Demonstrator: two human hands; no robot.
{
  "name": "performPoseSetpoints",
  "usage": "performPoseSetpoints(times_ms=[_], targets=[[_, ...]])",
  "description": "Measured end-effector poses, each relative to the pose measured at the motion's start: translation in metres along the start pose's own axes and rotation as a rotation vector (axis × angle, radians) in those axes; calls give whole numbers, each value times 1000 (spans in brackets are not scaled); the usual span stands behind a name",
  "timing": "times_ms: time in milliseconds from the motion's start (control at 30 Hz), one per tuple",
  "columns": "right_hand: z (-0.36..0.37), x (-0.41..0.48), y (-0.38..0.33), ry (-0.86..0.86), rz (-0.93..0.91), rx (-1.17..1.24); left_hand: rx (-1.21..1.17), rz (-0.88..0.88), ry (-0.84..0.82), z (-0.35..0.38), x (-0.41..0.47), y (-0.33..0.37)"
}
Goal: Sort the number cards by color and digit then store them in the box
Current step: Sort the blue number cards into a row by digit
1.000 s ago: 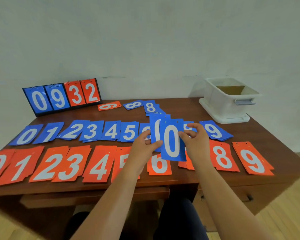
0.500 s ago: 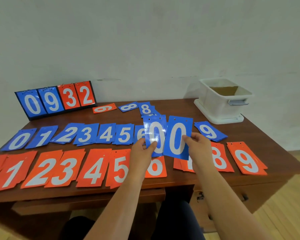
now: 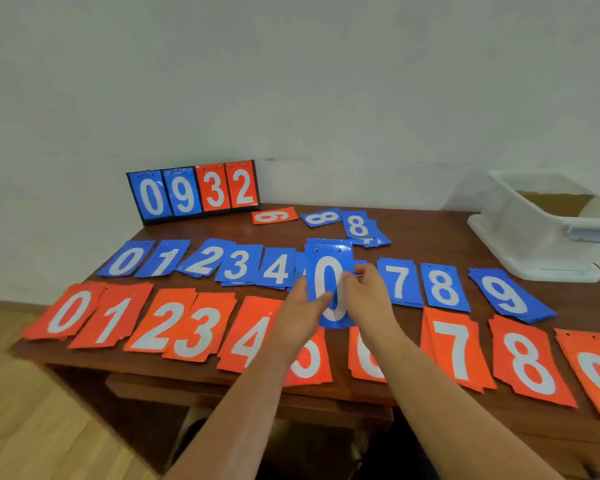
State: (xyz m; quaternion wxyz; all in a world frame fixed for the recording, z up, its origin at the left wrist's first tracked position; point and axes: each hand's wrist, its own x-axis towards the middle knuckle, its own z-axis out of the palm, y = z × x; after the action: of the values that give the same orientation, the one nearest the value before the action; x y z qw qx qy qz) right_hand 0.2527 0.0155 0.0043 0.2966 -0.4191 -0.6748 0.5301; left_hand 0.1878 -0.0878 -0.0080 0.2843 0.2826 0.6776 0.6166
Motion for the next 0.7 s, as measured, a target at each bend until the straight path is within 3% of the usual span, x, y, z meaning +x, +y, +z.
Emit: performPoseSetpoints(times_ms=[200, 333, 533, 700], targets=[[86, 1, -26, -133, -147, -44, 123, -28, 314, -99, 18, -4], [145, 4, -42, -169, -182, -42, 41, -79, 347, -159, 26, -6], [233, 12, -58, -383, -259, -114, 228, -63, 497, -253, 46, -11], [292, 27, -58, -550, -519, -388, 371, -141, 709, -347, 81, -23]])
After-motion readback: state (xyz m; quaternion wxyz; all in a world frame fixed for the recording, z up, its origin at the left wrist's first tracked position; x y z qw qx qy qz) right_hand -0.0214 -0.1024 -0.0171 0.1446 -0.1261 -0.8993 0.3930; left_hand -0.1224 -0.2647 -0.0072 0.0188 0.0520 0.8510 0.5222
